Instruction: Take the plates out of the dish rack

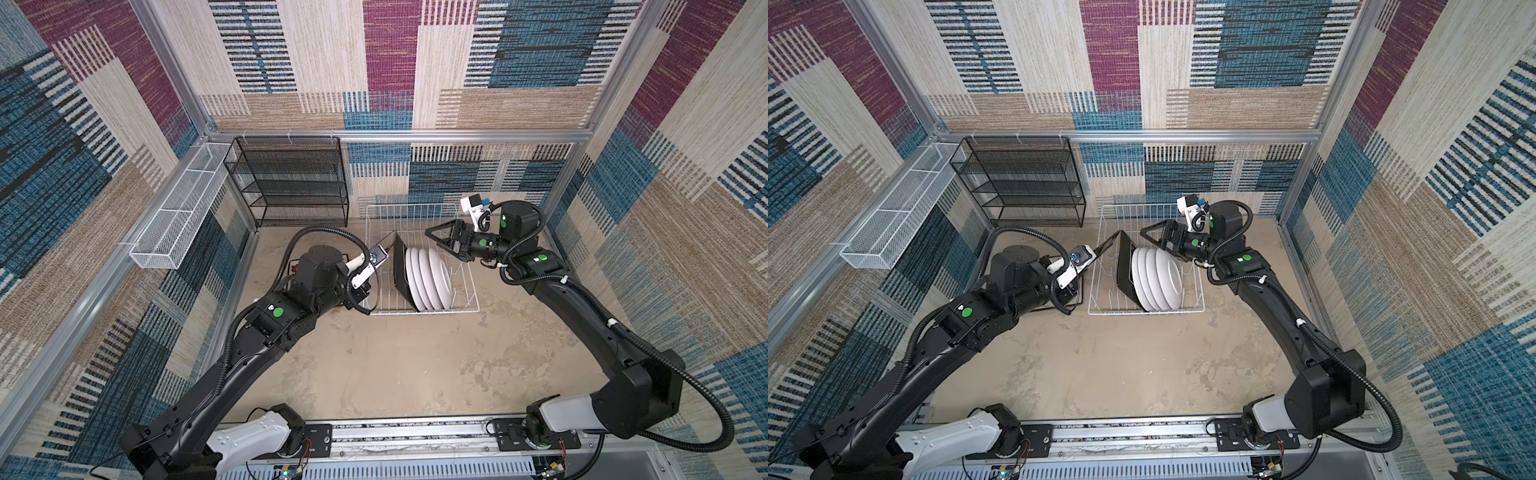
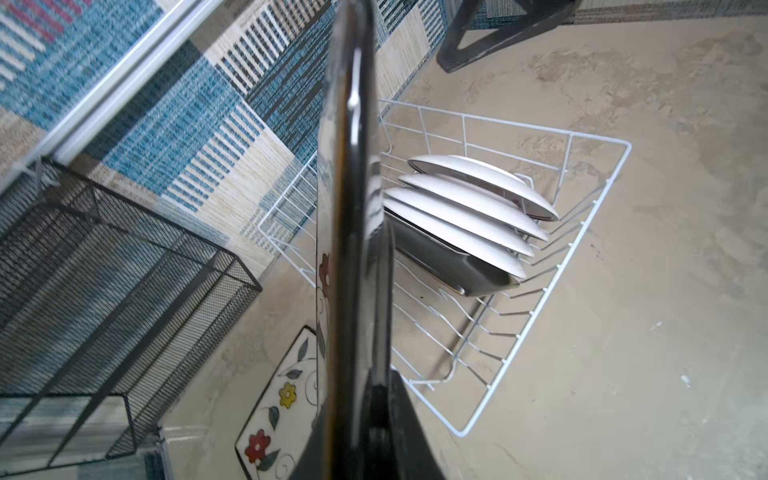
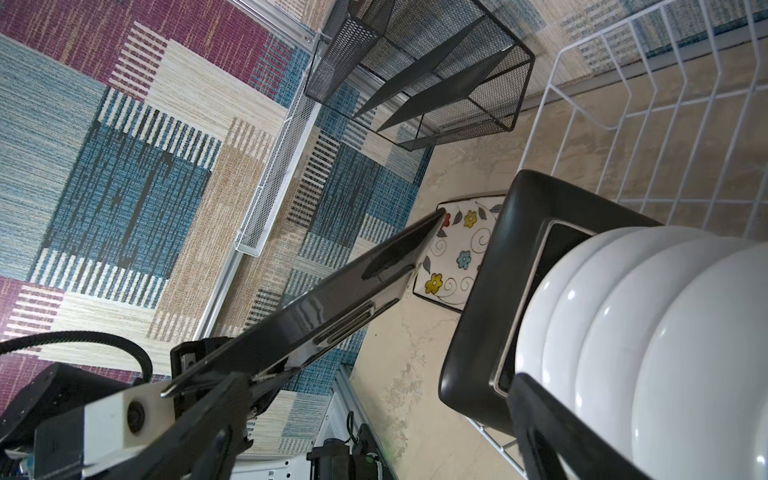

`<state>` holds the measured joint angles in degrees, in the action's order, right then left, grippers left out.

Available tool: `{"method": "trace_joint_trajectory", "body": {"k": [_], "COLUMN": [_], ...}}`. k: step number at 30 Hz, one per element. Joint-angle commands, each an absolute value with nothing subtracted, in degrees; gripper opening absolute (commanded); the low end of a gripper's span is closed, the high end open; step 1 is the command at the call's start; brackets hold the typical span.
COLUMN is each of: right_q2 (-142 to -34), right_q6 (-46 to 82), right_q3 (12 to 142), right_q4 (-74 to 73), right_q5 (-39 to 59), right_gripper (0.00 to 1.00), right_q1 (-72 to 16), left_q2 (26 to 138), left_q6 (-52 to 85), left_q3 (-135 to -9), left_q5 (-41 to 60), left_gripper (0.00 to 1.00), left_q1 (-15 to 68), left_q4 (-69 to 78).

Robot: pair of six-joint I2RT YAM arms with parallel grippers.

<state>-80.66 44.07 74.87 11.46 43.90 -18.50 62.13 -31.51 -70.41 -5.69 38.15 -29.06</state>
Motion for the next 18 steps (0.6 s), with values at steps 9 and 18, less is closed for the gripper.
{"method": "trace_joint_trajectory", "body": {"k": [9, 18], "right_q2": [-81.6, -82.1], "right_q6": [50.7, 53.6], "right_q3": [74.8, 72.9], "right_q4": [8.6, 7.6], "right_q5": [41.8, 39.0], "right_gripper": [0.98, 0.89], "right_q1": [-19.7, -22.8], "left_q2": [60.3, 61.8], "left_q6": [-55.7, -64.9], "left_q3": [-61.4, -57.1], "left_q5": [-14.3, -13.5], "left_gripper": [0.0, 0.0], "left_q1": [44.1, 46.8], "left_q4": [-1.7, 6.2]}}
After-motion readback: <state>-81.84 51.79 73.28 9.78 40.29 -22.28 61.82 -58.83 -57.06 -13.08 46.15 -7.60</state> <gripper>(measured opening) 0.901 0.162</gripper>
